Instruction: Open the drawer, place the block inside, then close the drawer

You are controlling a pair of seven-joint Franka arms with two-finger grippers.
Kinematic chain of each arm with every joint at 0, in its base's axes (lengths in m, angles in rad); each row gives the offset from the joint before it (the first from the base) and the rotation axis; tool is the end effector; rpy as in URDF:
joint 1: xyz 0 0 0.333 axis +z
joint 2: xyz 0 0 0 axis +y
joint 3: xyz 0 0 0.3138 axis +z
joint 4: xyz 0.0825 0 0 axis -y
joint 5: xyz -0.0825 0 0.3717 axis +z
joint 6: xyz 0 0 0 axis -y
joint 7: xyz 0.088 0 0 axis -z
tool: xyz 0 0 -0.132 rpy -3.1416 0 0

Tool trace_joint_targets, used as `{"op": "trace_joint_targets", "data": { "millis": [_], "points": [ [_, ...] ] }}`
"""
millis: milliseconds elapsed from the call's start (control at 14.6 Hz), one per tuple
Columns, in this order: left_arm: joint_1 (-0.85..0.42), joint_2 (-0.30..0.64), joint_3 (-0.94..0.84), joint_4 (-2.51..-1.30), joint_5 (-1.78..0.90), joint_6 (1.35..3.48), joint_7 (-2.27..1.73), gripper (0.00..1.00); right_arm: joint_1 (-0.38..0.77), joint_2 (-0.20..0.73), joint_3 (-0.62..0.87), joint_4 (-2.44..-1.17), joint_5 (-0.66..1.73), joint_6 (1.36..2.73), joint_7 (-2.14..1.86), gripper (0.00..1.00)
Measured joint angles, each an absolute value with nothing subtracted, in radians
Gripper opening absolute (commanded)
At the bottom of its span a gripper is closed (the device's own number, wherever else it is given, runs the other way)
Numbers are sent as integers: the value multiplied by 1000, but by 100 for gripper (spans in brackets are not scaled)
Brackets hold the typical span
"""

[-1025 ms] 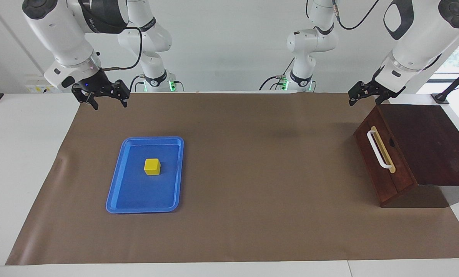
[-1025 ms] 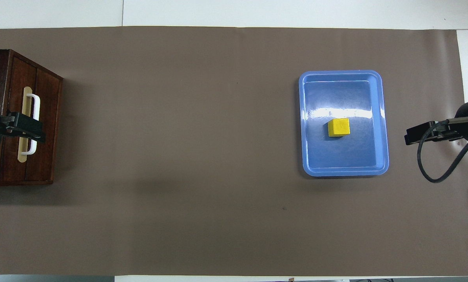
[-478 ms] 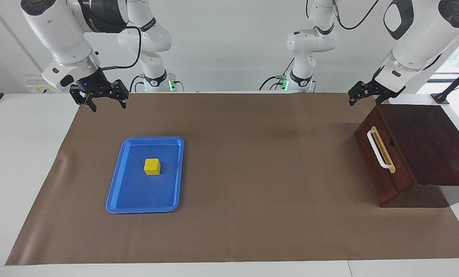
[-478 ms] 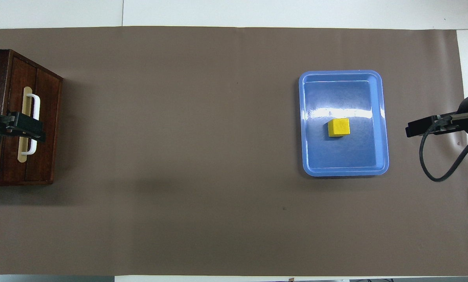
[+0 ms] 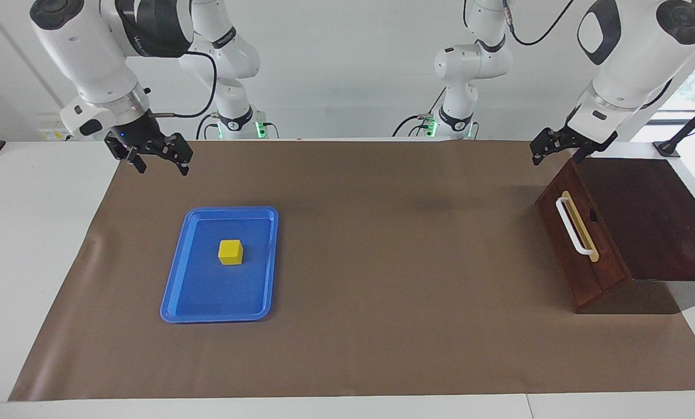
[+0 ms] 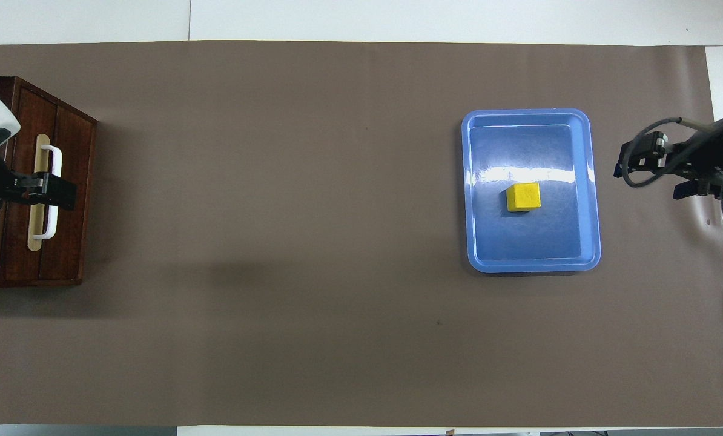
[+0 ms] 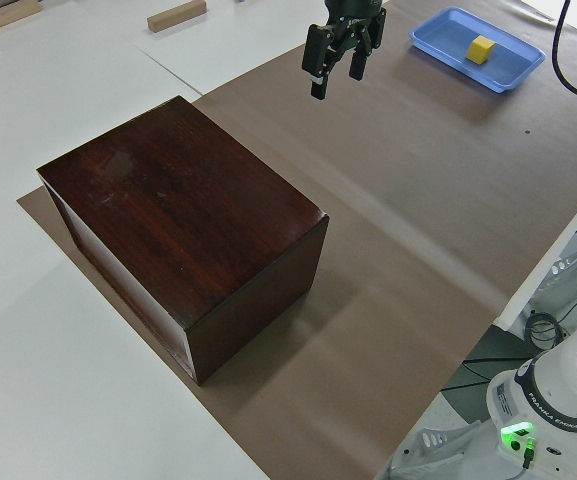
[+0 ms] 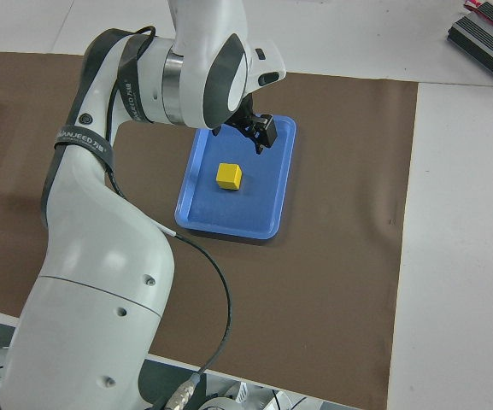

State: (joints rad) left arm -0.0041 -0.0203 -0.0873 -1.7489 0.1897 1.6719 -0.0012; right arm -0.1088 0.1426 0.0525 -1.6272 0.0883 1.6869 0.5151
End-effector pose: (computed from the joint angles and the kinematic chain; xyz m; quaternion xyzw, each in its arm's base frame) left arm 0.5367 -0.0264 0.5369 -0.9935 0.0570 0.0239 0.0960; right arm 0.5834 -0.0238 0.5011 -0.9556 0.2880 0.0510 0.0367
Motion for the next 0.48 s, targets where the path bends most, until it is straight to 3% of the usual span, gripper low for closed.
{"op": "trace_joint_targets", "data": {
  "millis": [478],
  "points": [
    [-12,25,-88,-1885,388,1882,-58,100,-125,256,51,-1659,360,1811,1186,100]
  ]
}}
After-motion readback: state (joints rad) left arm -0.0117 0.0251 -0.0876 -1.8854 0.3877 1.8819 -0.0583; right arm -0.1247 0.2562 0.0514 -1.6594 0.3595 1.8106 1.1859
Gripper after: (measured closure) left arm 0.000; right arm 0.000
